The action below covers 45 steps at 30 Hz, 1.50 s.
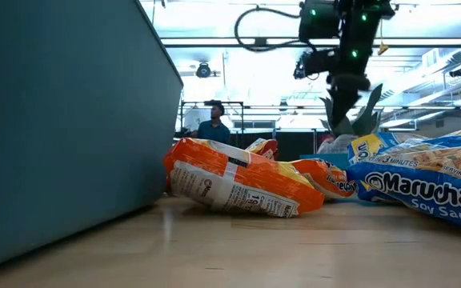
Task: Sort Maruchan noodles
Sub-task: Put the red noodle pack into the small blue bin
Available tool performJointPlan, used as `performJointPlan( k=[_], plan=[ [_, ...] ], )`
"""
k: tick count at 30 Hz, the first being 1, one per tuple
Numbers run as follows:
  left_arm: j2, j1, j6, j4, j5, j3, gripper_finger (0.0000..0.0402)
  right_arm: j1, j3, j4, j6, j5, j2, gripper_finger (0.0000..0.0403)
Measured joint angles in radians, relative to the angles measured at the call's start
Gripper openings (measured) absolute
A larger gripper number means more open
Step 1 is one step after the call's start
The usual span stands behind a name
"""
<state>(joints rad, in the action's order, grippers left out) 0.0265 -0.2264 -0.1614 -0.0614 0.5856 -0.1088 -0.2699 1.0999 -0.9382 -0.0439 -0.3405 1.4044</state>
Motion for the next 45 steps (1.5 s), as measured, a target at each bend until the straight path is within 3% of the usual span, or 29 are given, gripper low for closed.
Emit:
performJointPlan(
  k=[3, 7, 13, 17, 24, 30, 37, 45],
  plan=[
    [0.000, 0.000, -0.003, -0.004, 0.000, 0.000, 0.0011, 0.002, 0.065, 0.010, 0.021, 0.009, 0.000, 0.0139],
    [0.000, 0.000, -0.003, -0.005, 0.000, 0.000, 0.0011, 0.035, 0.081, 0.139, -0.005, 0.108, 0.000, 0.0169],
    [0.000, 0.000, -0.007, -0.022, 0.001, 0.000, 0.0011, 0.134, 0.086, 0.257, 0.009, 0.172, 0.092, 0.0175],
    [0.000, 0.000, -0.010, -0.015, 0.001, 0.000, 0.0011, 0.174, 0.152, 0.246, -0.012, 0.212, 0.206, 0.0176],
    [0.000, 0.000, -0.010, -0.021, 0.001, 0.000, 0.0011, 0.262, 0.254, 0.221, -0.229, 0.210, 0.368, 0.0189],
    [0.000, 0.000, -0.003, -0.021, 0.001, 0.000, 0.0011, 0.301, 0.293, 0.221, -0.390, 0.061, 0.445, 0.0190],
    [0.000, 0.000, -0.010, -0.022, 0.001, 0.000, 0.0011, 0.301, 0.293, 0.210, -0.423, 0.057, 0.512, 0.0160],
    [0.000, 0.000, -0.010, -0.018, 0.001, 0.000, 0.0011, 0.284, 0.293, 0.218, -0.427, 0.080, 0.501, 0.0056]
  ],
)
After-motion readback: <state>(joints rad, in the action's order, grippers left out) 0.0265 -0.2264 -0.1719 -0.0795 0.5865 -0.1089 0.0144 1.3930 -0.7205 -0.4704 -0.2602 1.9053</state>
